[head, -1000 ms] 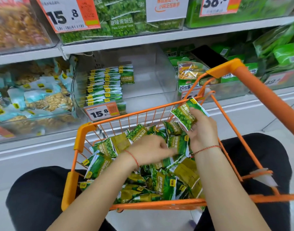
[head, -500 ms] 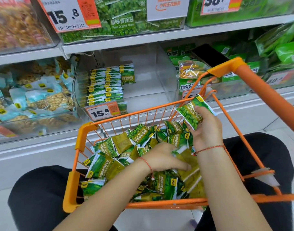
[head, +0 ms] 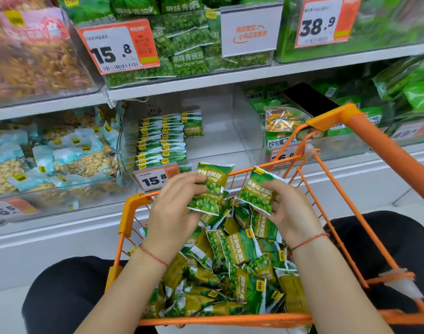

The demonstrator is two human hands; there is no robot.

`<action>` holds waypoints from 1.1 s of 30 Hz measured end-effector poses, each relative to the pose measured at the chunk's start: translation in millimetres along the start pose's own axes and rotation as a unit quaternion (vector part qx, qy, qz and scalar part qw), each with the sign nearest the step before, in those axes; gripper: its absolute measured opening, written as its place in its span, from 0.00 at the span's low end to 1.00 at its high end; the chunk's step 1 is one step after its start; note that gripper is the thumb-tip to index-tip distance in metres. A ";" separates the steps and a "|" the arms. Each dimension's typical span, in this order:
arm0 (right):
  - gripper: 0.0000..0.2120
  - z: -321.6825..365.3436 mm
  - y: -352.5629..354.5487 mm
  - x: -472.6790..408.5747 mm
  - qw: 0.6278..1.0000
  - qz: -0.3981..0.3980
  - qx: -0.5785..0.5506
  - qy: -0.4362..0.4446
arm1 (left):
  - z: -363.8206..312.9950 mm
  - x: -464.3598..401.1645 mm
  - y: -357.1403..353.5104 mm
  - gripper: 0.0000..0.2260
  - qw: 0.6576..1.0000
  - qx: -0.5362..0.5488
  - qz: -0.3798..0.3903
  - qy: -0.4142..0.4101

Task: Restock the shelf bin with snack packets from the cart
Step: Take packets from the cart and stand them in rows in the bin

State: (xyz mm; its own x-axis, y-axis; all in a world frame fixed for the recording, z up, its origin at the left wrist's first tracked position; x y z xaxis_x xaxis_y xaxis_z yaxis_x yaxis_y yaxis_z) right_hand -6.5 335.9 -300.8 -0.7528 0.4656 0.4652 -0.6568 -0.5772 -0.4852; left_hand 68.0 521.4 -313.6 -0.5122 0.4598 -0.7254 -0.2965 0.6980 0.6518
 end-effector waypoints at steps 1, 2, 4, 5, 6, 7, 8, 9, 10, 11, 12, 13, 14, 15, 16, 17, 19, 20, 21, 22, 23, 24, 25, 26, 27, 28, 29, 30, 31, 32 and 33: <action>0.03 -0.3 -1.7 1.8 1.000 0.011 0.011 -0.009 | 0.9 2.1 -1.5 0.17 1.000 -0.006 -0.012 -0.028; 0.04 -0.9 -3.0 3.5 0.999 0.022 0.022 -0.017 | 0.9 3.3 -2.1 0.19 0.999 -0.010 -0.021 -0.042; 0.07 -1.9 -5.3 7.7 0.998 0.048 0.026 -0.026 | 0.8 4.9 -3.2 0.23 0.998 -0.014 -0.039 -0.049; 0.08 -2.9 -5.6 8.7 0.998 0.059 0.022 -0.030 | 0.5 5.2 -3.2 0.24 0.998 -0.015 -0.047 -0.047; 0.08 -3.1 -6.7 10.2 0.997 0.069 0.019 -0.033 | 0.3 4.9 -3.2 0.24 0.998 -0.015 -0.049 -0.044; 0.06 -3.5 -7.9 11.8 0.996 0.076 0.017 -0.039 | 0.9 5.3 -3.4 0.24 0.998 -0.017 -0.048 -0.045; 0.03 -4.4 -9.7 12.6 0.996 0.081 0.014 -0.045 | 0.9 5.5 -3.6 0.23 0.998 -0.015 -0.042 -0.046; 0.03 -4.9 -11.6 13.2 0.995 0.089 0.010 -0.049 | -0.2 5.9 -3.7 0.22 0.998 -0.012 -0.034 -0.052; 0.04 -4.7 -14.6 15.5 0.993 0.102 0.010 -0.052 | -1.5 6.5 -4.3 0.21 0.998 -0.009 -0.024 -0.061; 0.05 -6.1 -16.1 15.9 0.992 0.118 0.011 -0.051 | -3.0 7.3 -5.3 0.20 0.997 -0.007 -0.012 -0.070; 0.06 -7.3 -16.9 16.1 0.989 0.136 0.017 -0.045 | -4.7 7.8 -5.9 0.20 0.997 -0.006 0.001 -0.076; 0.09 -9.1 -15.9 15.8 0.987 0.151 0.026 -0.039 | -6.0 8.1 -6.6 0.20 0.997 -0.008 0.015 -0.081; 0.15 -11.4 -14.2 14.1 0.985 0.165 0.032 -0.033 | -6.9 8.2 -7.3 0.21 0.996 -0.012 0.031 -0.087; 0.21 -12.7 -13.1 13.0 0.984 0.174 0.035 -0.027 | -7.4 8.7 -8.1 0.22 0.994 -0.017 0.047 -0.098; 0.24 -13.2 -13.4 12.8 0.983 0.177 0.035 -0.018 | -7.7 9.4 -9.0 0.24 0.991 -0.023 0.064 -0.111; 0.23 -13.7 -12.9 12.3 0.984 0.177 0.031 -0.010 | -8.0 10.4 -9.9 0.26 0.988 -0.027 0.081 -0.126; 0.17 -14.7 -11.6 9.6 0.987 0.159 0.010 0.002 | -8.4 12.6 -10.7 0.29 0.983 -0.032 0.102 -0.146; 0.14 -14.6 -10.9 7.7 0.990 0.139 -0.009 0.010 | -8.4 12.9 -9.9 0.30 0.983 -0.033 0.104 -0.146; 0.11 -14.3 -8.5 4.3 0.993 0.111 -0.029 0.019 | -8.5 12.3 -8.2 0.30 0.985 -0.034 0.098 -0.140; 0.10 -13.4 -6.2 0.4 0.995 0.082 -0.051 0.025 | -8.0 11.5 -6.0 0.31 0.988 -0.034 0.084 -0.128; 0.12 -11.7 -4.4 -2.0 0.996 0.052 -0.066 0.029 | -7.0 10.4 -4.2 0.31 0.991 -0.036 0.065 -0.113; 0.14 -10.4 -2.6 -3.7 0.997 0.029 -0.071 0.029 | -5.9 9.2 -2.7 0.31 0.994 -0.037 0.049 -0.096; 0.14 -9.6 -1.1 -4.1 0.997 0.018 -0.068 0.025 | -5.2 8.4 -1.8 0.31 0.996 -0.040 0.038 -0.076; 0.13 -9.6 -0.9 -4.0 0.998 0.022 -0.058 0.016 | -5.0 7.7 -1.5 0.31 0.997 -0.046 0.036 -0.056; 0.10 -10.4 -1.7 -2.1 0.999 0.038 -0.038 0.002 | -5.4 7.4 -1.9 0.31 0.997 -0.055 0.043 -0.035; 0.08 -12.3 -4.1 1.0 0.998 0.061 -0.011 -0.016 | -6.5 7.2 -2.8 0.32 0.996 -0.063 0.061 -0.014; 0.07 -14.8 -7.2 3.7 0.996 0.079 0.015 -0.029 | -8.1 7.1 -3.7 0.32 0.994 -0.069 0.084 0.004; 0.08 -17.1 -10.1 6.1 0.995 0.091 0.035 -0.034 | -9.7 7.0 -4.8 0.32 0.991 -0.071 0.108 0.020; 0.09 -18.9 -12.3 7.7 0.994 0.099 0.045 -0.031 | -11.1 7.1 -6.1 0.32 0.989 -0.068 0.129 0.034; 0.10 -21.0 -13.1 7.5 0.993 0.101 0.050 -0.026 | -11.3 7.4 -7.3 0.32 0.986 -0.062 0.146 0.045; 0.12 -21.8 -13.6 7.5 0.993 0.105 0.052 -0.022 | -10.9 8.0 -8.5 0.32 0.984 -0.053 0.159 0.053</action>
State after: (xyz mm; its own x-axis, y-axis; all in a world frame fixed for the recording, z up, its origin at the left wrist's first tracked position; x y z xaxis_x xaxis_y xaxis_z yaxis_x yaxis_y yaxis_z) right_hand -4.1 361.9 -306.8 -0.8684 0.2998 0.3950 -0.4764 -0.7251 -0.4972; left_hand 57.6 513.1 -322.5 -0.6721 0.5827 -0.4570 -0.1866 0.4639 0.8660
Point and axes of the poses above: each hand's wrist, its own x-axis away from the middle knuckle, its own y-axis out of the back of the hand, z = x × y, the point moved 1 cm from there along -x, towards the middle knuckle, and after that the axes turned 11 degrees about -x, right-handed, at the moved point
